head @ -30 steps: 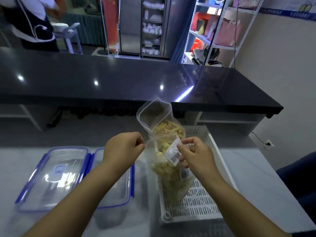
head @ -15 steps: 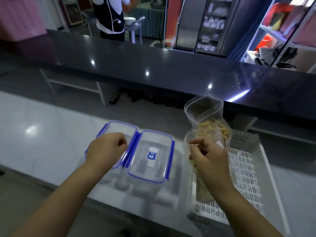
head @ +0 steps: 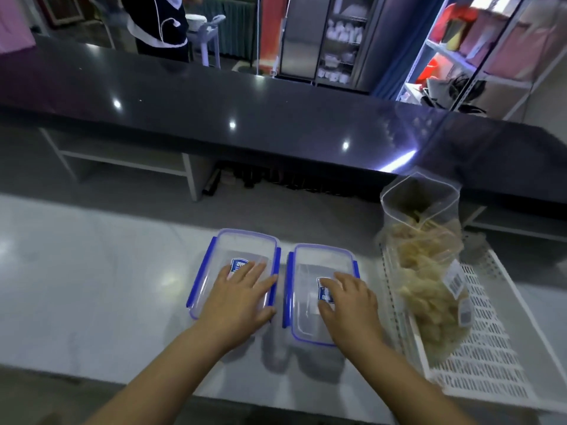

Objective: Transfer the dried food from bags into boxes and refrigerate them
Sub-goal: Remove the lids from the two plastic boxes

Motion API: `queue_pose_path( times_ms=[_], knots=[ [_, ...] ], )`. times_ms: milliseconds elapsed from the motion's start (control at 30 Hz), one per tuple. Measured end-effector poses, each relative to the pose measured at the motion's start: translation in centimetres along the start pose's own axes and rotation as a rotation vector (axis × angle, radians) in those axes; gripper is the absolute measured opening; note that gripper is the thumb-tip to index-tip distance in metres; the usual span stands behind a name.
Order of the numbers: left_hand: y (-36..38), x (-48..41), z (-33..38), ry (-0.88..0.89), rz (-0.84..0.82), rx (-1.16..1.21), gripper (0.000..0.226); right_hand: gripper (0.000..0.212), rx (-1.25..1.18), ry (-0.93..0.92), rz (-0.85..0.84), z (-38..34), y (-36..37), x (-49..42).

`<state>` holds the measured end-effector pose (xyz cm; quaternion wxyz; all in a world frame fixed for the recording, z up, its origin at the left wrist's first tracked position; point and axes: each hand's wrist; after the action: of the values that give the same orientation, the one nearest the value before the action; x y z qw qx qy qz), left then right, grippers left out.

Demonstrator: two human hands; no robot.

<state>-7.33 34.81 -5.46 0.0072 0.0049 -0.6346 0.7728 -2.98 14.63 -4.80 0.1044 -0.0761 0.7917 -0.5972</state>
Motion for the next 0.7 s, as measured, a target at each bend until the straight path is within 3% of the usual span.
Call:
queue_pose_path(
  times_ms=[200,500,700],
  knots=[
    [-1.1,0.1,-5.5,-0.020,0.033,-0.013,0.060,0.042,0.018,0.100,0.031,-3.9,1.4,0.2],
    [-2.0,0.9,-9.3,-0.096,0.071,0.028,0.059,0.040,-0.043,-0.011,-0.040,-9.3,2.7,0.3],
    [-1.0,1.0,-6.5,0.076,0.287,0.030,0.044,0.035,-0.245,0.194,0.178,-5.8,2.9,-0.4]
  ],
)
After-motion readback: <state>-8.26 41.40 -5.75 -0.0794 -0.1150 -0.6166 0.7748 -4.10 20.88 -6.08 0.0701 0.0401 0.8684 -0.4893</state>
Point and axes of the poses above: each hand's wrist, its own x-axis away from the middle knuckle, its own y-axis out of the palm, z = x × y, and after that the axes turned 7 degrees about z, right-handed
